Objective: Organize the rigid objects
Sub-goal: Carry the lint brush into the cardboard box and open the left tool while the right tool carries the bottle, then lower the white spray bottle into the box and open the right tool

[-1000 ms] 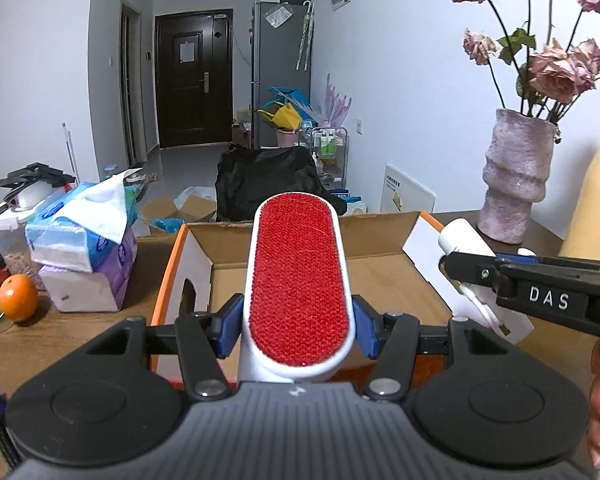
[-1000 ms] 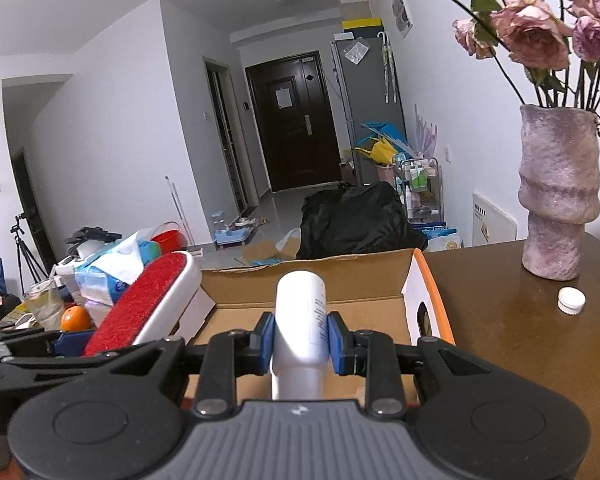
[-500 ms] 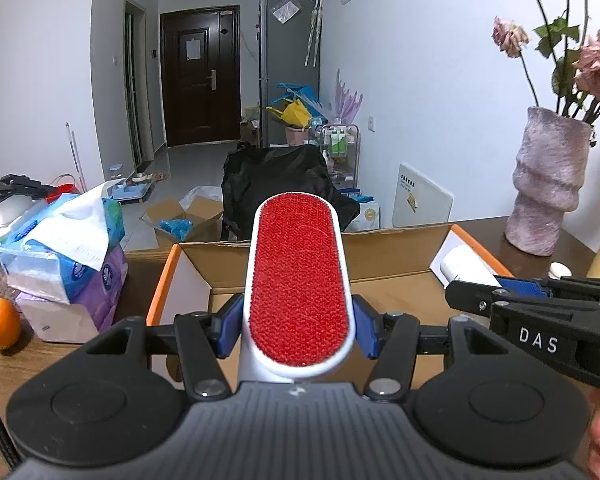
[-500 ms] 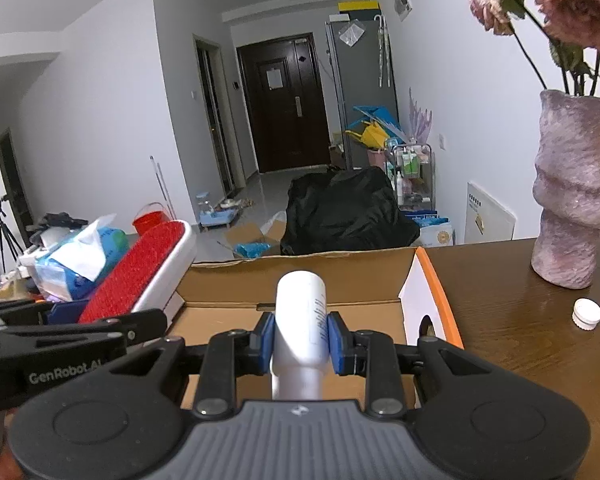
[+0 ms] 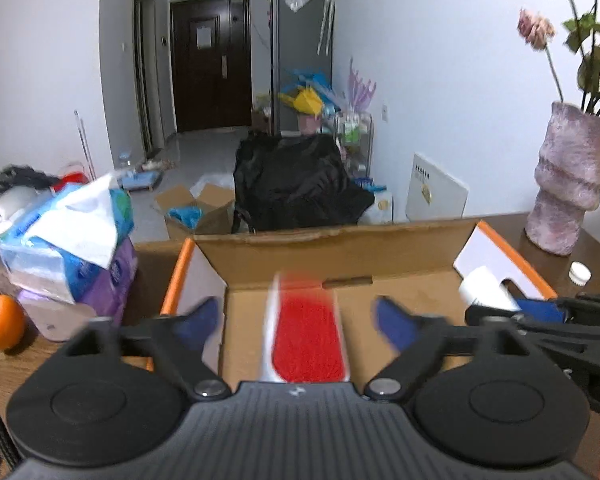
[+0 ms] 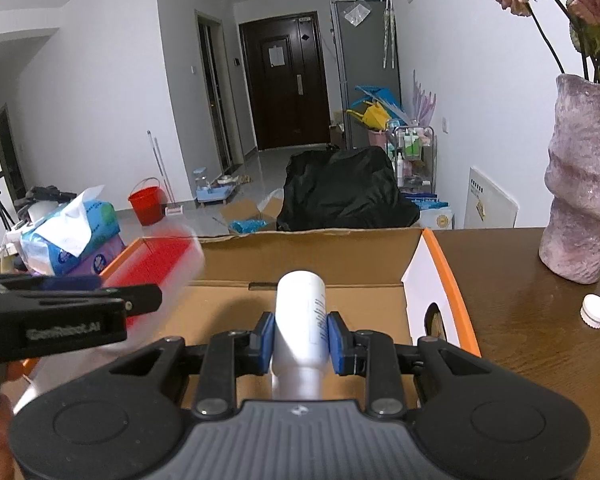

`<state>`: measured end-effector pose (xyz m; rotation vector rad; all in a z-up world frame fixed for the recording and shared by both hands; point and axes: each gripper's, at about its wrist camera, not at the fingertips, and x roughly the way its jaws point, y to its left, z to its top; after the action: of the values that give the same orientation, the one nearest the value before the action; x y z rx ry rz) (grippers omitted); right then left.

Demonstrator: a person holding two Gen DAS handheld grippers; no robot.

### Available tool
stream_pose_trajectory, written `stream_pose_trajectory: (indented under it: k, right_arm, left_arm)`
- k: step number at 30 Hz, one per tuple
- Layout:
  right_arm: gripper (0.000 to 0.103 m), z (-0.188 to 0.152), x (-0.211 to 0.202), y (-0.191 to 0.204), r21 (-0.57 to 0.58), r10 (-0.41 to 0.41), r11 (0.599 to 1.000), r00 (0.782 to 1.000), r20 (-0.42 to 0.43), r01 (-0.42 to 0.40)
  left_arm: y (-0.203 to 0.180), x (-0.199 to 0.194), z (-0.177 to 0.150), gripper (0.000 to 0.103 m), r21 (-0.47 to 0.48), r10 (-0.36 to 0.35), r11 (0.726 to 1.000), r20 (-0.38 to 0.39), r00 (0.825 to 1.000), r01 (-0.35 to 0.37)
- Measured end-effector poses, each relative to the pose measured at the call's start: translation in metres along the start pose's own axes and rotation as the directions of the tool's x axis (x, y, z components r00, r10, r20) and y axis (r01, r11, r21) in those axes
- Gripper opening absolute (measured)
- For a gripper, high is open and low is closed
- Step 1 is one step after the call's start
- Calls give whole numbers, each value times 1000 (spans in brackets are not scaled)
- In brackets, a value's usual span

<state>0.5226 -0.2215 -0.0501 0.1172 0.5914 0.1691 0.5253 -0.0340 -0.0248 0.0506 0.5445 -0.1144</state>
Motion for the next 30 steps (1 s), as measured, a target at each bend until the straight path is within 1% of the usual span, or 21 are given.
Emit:
stream_pose_trajectory:
  k: [2,3,4,5,6,8,10,14,19,30]
  right_arm:
    - [40,1,0,1,-4,-13,1000,1000,-10,13]
    - [59,1,0,2,-8,-25,1000,1000,-15,25]
    - [70,1,0,2,-14,-35,999,999,-15,35]
    - [88,0,-1,4,-21,-45,999,999,-10,45]
    - [92,0,-2,5,-29,-49,998,999,-6,49]
    - [94,0,-3,6,-34,-49,998,999,-11,49]
    - [100,-1,-3,7,-38,-51,998,999,-11,50]
    - [100,-1,-5,7,-38,-52,998,999,-6,51]
    - [101,0,-11,7,-34,-51,998,999,8,51]
    - [103,-1,-37,7,-46,-56,997,997,47,58]
  left_arm:
    - [-1,-8,2,103,7,26,1000,10,1000,-26]
    - [-2,-10,4,103,4,29,1000,11,1000,-29]
    - [-1,-12,4,103,-1,25,1000,14,1000,-24]
    - [0,-13,4,103,-8,20,1000,13,1000,-20]
    - [1,-13,5,103,-15,20,1000,8,1000,-20]
    - [3,-11,5,103,-28,21,999,-5,1000,-21]
    - [4,-8,5,103,-37,24,999,-16,1000,-25]
    - [5,-8,5,103,-45,30,999,-19,999,-31]
    - [5,-14,6,103,-53,34,998,-5,999,-35]
    - [8,-41,1,103,-58,43,997,31,999,-41]
